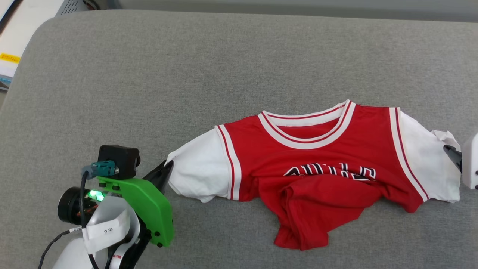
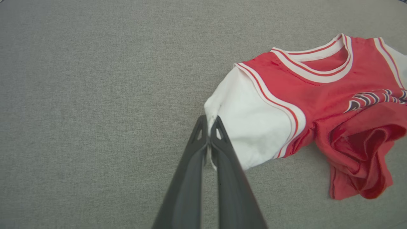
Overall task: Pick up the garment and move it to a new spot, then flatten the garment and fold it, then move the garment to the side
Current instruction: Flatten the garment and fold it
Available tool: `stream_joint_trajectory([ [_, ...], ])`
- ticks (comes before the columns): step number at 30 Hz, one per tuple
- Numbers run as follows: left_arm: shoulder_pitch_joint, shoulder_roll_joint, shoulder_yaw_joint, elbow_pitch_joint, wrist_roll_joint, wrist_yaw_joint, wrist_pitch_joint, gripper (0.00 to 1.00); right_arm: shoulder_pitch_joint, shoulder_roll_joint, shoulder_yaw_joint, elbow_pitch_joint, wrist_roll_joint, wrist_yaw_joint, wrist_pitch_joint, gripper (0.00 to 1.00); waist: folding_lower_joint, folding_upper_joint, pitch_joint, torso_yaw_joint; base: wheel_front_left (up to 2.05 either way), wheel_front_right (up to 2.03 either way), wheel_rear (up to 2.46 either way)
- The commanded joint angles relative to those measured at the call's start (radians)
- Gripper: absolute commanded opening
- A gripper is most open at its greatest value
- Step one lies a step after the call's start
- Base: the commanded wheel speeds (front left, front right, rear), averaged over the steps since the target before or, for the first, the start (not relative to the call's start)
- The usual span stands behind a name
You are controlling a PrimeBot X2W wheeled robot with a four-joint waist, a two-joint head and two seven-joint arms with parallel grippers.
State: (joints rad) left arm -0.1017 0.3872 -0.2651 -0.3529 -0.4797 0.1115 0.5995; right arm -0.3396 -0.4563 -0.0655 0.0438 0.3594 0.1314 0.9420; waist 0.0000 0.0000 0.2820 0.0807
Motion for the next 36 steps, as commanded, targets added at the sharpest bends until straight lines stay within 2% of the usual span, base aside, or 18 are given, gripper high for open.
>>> stream_joint_trajectory([
  [1,-0.015,0.001,-0.007,-0.01,0.006,0.004,0.001,0.0,-0.033,-0.01,0.01,0.025,0.004,-0.001,0.009,1.0,0.0,0.0,0.037,0.028,0.0,0.0,0.0],
  [10,-0.047,-0.011,-0.03,-0.011,0.008,-0.007,-0.008,0.0,-0.128,-0.04,0.073,0.174,-0.014,-0.001,-0.018,1.0,0.0,0.0,0.09,0.057,0.0,0.0,0.0],
  [16,-0.06,-0.016,-0.039,0.011,0.007,-0.012,-0.013,0.0,-0.138,-0.05,0.142,0.258,0.018,-0.001,-0.015,1.0,0.0,0.0,0.097,0.064,0.0,0.0,0.0],
  [17,-0.061,-0.016,-0.041,0.016,0.007,-0.012,-0.013,0.0,-0.139,-0.053,0.15,0.27,0.023,-0.001,-0.02,0.49,0.0,0.0,0.096,0.065,0.0,0.0,0.0],
  [18,-0.062,-0.017,-0.041,0.019,0.005,-0.012,-0.014,0.0,-0.14,-0.054,0.156,0.278,0.029,-0.001,-0.025,0.06,0.0,0.0,0.094,0.065,0.0,0.0,0.0],
  [19,-0.063,-0.019,-0.042,0.024,0.004,-0.012,-0.017,0.0,-0.14,-0.055,0.164,0.288,0.036,-0.001,-0.032,0.0,0.0,0.0,0.09,0.065,0.0,0.0,0.0],
  [24,-0.06,-0.017,-0.031,0.05,0.003,-0.009,-0.038,0.0,-0.142,-0.065,0.173,0.313,0.063,-0.001,-0.079,0.0,0.0,0.0,0.055,0.055,0.0,0.0,0.0],
  [30,-0.06,-0.009,-0.009,0.068,0.001,-0.008,-0.07,0.0,-0.153,-0.072,0.142,0.313,0.099,-0.001,-0.188,0.0,0.0,0.0,-0.022,0.033,0.0,0.0,0.0],
  [36,-0.07,0.004,0.017,0.072,0.008,-0.007,-0.111,0.0,-0.138,-0.077,0.104,0.283,0.156,-0.001,-0.217,0.0,0.0,0.0,-0.121,0.006,0.0,0.0,0.0],
])
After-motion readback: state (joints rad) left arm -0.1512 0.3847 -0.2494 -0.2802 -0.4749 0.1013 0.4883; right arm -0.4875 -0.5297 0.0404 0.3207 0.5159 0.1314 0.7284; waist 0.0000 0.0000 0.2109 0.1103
